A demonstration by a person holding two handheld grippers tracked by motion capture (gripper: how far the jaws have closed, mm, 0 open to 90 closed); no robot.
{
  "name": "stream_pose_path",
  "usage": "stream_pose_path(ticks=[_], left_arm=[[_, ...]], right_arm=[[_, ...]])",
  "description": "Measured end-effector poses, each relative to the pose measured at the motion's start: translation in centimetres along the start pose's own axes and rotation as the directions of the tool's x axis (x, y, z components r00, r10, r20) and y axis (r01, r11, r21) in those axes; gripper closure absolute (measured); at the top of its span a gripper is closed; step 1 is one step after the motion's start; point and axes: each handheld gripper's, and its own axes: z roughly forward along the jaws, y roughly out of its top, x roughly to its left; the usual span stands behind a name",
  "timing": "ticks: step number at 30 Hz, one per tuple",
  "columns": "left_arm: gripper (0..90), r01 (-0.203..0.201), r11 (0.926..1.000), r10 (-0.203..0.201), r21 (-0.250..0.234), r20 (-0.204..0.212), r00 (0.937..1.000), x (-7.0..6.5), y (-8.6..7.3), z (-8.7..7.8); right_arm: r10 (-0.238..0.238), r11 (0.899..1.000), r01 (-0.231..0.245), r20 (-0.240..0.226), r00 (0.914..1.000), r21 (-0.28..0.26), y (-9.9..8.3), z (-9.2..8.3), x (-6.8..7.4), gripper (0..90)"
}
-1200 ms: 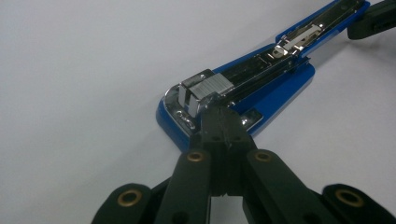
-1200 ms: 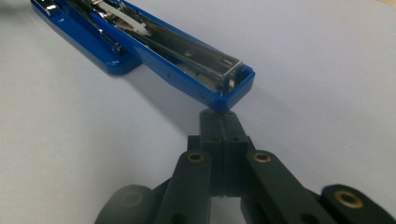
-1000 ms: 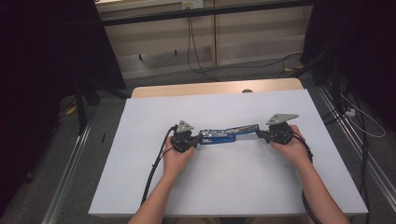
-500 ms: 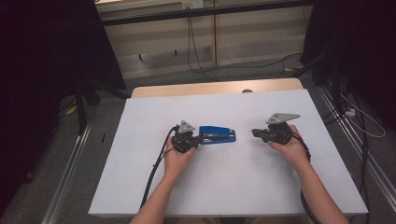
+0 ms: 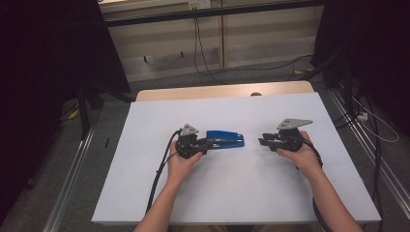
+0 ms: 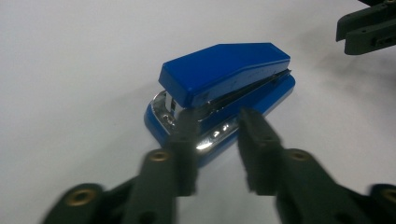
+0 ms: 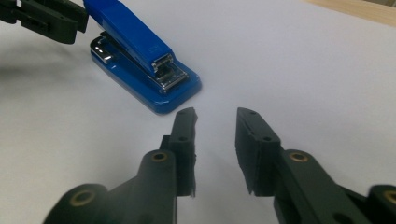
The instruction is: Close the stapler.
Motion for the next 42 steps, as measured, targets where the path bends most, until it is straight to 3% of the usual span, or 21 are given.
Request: stream_pose_path(ticks=[4, 14, 26, 34, 42], left_arm=[[42.5, 0.003, 0.9999, -0.003, -0.011, 0.009, 1.0, 0.0, 0.2, -1.4], [28.5, -0.014, 0.9993, 0.014, -0.035, -0.014, 0.9998, 0.8, 0.0, -4.5], [21.4, -0.035, 0.999, 0.035, -0.027, -0.014, 0.9993, 1.0, -1.1, -6.7], [17.2, -0.049, 0.9984, 0.049, -0.026, -0.029, 0.9984, 1.4, -2.1, -8.2], [15.0, -0.03, 0.9989, 0.029, -0.036, -0.042, 0.9987, 2.4, -3.0, -9.7]], right_arm=[[-0.011, 1.0, 0.011, -0.008, 0.9999, -0.016, 0.5, 0.0, 0.6, 56.8], [0.0, 0.999, 0.002, 0.03, 0.9996, -0.054, 0.4, -2.5, 2.6, 40.8], [-0.034, 0.998, 0.037, 0.053, 0.998, -0.041, -1.5, -4.6, 4.6, 29.9], [-0.016, 0.999, 0.019, 0.068, 0.9975, -0.037, -2.3, -5.3, 4.9, 24.5], [-0.023, 0.999, 0.025, 0.086, 0.996, -0.03, -2.9, -5.8, 5.2, 22.4]])
